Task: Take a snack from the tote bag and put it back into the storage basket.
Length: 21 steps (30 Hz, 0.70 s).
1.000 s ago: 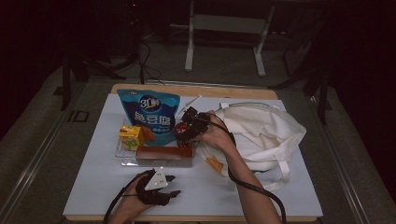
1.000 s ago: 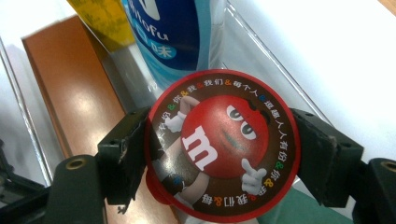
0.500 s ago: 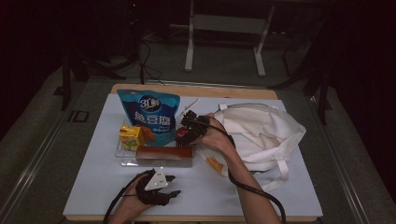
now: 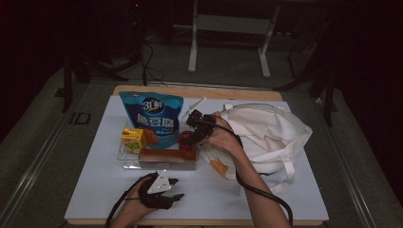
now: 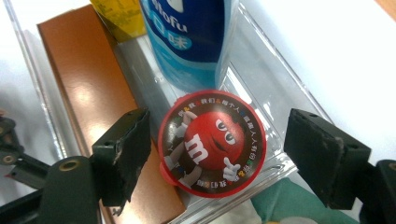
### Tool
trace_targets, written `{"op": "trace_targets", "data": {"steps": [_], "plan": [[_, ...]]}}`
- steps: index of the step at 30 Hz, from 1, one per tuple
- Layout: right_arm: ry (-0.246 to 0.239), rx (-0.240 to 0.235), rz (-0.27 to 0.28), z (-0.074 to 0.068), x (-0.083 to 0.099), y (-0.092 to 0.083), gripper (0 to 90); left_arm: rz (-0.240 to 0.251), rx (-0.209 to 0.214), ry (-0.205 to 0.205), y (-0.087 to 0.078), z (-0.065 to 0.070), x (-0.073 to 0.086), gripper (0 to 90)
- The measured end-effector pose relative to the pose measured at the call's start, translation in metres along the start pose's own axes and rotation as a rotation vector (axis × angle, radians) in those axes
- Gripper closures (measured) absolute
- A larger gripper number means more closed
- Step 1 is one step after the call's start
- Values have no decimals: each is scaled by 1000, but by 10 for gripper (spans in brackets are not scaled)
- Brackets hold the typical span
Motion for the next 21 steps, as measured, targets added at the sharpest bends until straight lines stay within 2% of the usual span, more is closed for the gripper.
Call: {"op": "trace_targets", "data": {"steps": [13, 14, 21], "plan": [[-24, 35, 37, 9, 1, -32, 255, -3, 0, 3, 0, 0, 0, 449], [-21, 34, 43, 9, 1, -35, 280, -3, -1, 2, 0, 0, 0, 449], [-14, 55, 60, 17, 7, -53, 307, -3, 0, -2, 0, 0, 0, 449]]}}
Point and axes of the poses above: each handheld gripper's, and its own axes: y roughly forward along the jaws, x roughly out of its underside, z roughly to its right, the point moved 6 cm from there along y, roughly forward along the jaws, and after that the axes turned 5 degrees about -z, right-handed, at the moved point
